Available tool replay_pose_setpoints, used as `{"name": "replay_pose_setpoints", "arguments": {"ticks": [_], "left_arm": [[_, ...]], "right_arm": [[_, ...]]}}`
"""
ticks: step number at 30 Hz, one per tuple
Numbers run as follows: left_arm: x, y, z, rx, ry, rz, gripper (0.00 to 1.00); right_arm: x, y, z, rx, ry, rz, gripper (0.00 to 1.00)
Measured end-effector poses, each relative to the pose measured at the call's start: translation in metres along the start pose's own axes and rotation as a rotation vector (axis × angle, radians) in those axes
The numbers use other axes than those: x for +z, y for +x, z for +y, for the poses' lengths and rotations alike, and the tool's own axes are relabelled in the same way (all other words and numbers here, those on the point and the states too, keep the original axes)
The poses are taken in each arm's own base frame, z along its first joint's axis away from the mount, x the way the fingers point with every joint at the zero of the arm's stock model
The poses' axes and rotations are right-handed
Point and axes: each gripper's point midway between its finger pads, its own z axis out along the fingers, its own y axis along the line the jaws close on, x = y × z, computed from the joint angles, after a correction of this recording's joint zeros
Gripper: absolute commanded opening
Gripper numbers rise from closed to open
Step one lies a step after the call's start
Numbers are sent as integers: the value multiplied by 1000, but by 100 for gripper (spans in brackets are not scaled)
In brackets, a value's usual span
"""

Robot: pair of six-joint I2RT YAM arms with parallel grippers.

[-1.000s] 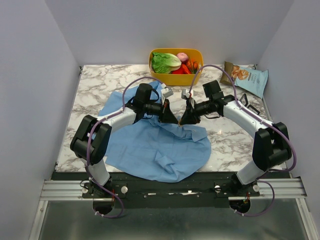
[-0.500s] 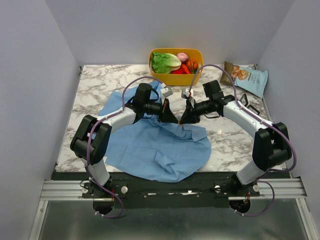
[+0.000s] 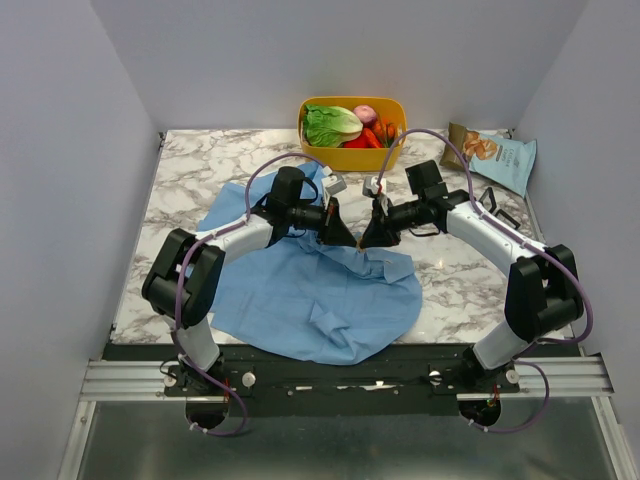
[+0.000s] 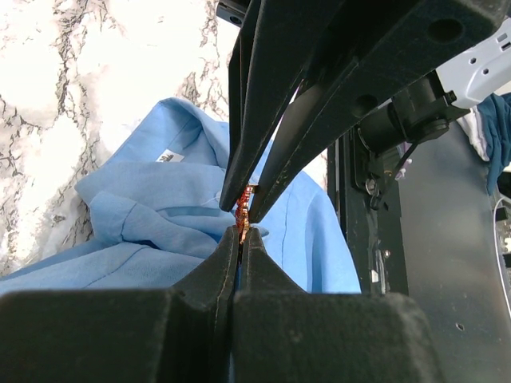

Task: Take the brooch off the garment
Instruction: Remove the brooch from the clothes.

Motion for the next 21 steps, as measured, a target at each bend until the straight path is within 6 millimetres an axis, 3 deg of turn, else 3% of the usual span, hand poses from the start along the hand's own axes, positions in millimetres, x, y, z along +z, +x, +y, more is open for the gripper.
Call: {"name": "replay_pose_setpoints", "arguments": {"ticks": [21], "left_arm": [[1,-1,0,10,3,-3,0]], "right_arm": [[-3,-2,0,-8,15,3,20]]}}
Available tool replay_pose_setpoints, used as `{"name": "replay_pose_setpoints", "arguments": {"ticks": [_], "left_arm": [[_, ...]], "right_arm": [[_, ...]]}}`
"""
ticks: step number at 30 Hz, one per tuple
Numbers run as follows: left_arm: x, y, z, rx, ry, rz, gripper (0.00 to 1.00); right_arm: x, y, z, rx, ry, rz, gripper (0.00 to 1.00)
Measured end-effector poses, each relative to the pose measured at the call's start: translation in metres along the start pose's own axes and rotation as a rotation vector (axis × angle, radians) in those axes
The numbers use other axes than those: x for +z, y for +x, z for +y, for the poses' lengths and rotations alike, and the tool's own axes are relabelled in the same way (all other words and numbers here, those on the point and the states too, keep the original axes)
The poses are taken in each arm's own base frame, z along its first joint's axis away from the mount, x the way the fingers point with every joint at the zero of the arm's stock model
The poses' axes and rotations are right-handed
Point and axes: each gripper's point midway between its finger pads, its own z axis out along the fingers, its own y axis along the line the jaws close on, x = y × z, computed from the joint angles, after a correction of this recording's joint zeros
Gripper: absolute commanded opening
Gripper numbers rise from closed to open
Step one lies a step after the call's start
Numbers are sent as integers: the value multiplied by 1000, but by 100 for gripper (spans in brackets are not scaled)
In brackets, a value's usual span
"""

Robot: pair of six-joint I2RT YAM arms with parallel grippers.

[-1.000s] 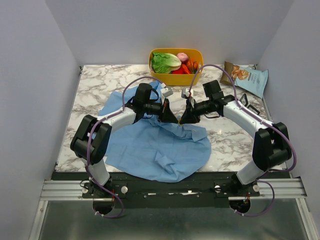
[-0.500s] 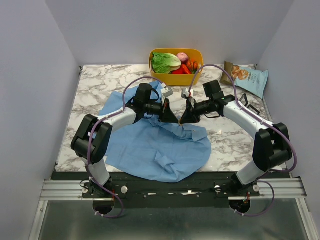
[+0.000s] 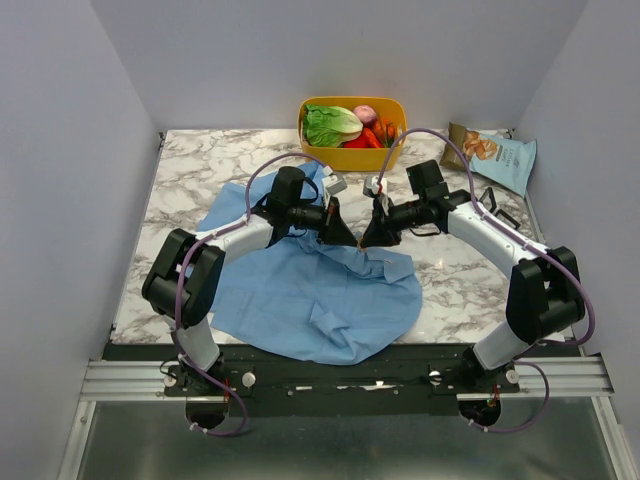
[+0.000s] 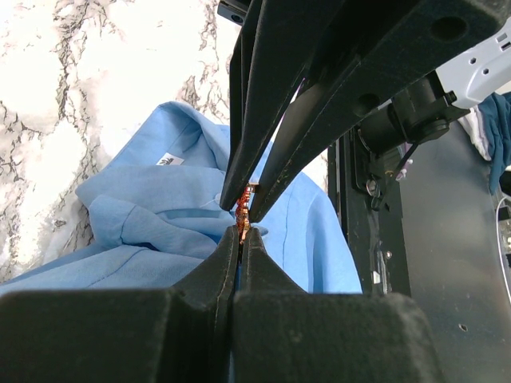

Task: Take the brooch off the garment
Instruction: Remove the brooch from the clothes.

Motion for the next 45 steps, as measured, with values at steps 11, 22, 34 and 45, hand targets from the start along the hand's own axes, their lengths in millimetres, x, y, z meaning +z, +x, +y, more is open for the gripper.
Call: {"name": "replay_pose_setpoints", "arguments": {"ticks": [11,22,34,45], "left_arm": [[0,0,0,3,0,1,0],[5,7,-7,-17,19,26,0],[5,8,-7,-20,20,27,0],[6,7,-7,-13,20,21,0]], "right_arm": [[-1,-1,1,-3,-1,-2,34],[-16,-26,13,-97,0,-55,60],[-18,-26,8,-84,-24,-52,41],[-12,-8,12,-28,-79,0,35]]}}
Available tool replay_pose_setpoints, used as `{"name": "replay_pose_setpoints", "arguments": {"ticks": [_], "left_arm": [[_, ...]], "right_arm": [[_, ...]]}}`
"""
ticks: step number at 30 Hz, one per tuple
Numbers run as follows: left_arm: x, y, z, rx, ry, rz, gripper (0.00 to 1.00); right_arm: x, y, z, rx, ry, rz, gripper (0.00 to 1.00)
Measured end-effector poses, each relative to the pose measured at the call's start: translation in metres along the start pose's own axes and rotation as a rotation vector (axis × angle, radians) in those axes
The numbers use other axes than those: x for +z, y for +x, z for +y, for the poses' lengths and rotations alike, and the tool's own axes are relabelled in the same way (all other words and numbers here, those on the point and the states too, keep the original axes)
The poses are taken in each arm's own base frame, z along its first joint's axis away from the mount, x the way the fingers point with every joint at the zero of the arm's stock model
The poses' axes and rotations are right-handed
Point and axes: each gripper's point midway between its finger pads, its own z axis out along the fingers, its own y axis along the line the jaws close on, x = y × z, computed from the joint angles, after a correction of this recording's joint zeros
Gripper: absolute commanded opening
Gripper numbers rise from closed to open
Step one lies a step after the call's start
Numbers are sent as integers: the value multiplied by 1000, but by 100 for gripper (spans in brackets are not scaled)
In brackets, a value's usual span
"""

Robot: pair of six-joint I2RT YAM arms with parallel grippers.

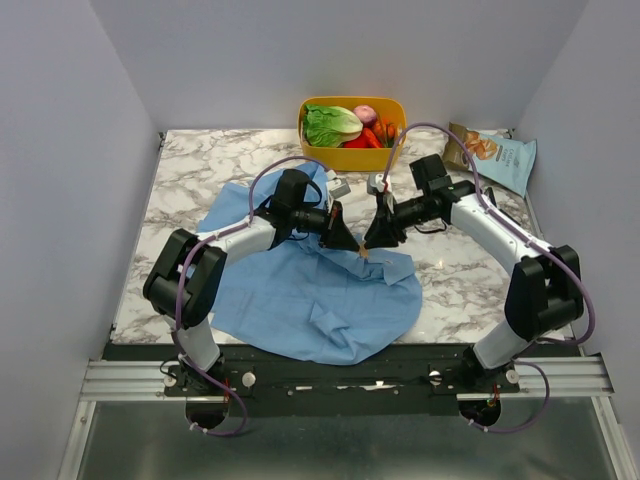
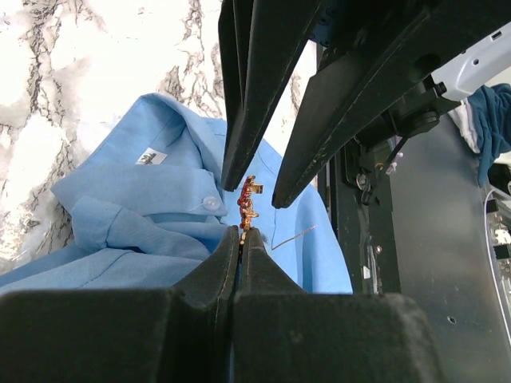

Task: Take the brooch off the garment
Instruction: Remove the brooch from the clothes.

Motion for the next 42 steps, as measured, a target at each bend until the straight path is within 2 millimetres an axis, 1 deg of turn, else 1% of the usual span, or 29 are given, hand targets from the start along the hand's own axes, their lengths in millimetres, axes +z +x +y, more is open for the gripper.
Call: {"name": "replay_pose_setpoints", "arguments": {"ticks": [6,8,16,19,22,23,24,27,28,31,32,34,38,42], "left_arm": [[0,2,0,1,1,-7,0],[0,2,-1,-2,2,-8,0],[0,-1,-2,10,4,-19,0],[0,0,-2,8,4,-20,0],[0,0,-2,5,4,-20,0],[0,0,-2,4,4,-20,0],[0,0,-2,4,4,-20,0],[0,0,-2,2,5,-21,0],[0,0,-2,0,5,-21,1],[0,0,-2,-1,4,-21,16],[0,0,-2,-1,4,-21,25],[0,0,-2,-1,3,-21,32],[-2,-1,-2,9,-4,-20,41],[-7,-5,0,35,-22,-1,45]], "right_arm": [[1,3,-1,13,-11,12,31],[2,4,0,17,-14,12,28],[5,6,0,40,-32,7,24],[6,7,0,50,-40,5,20],[7,8,0,58,-44,4,11],[7,8,0,60,-45,3,5],[8,8,0,62,-45,3,1],[8,8,0,65,-45,2,1],[8,8,0,67,-45,2,1],[8,8,0,67,-47,0,1],[8,8,0,67,-48,0,1],[8,8,0,67,-48,0,1],[9,8,0,69,-46,0,1],[9,7,-5,69,-28,2,1]]}}
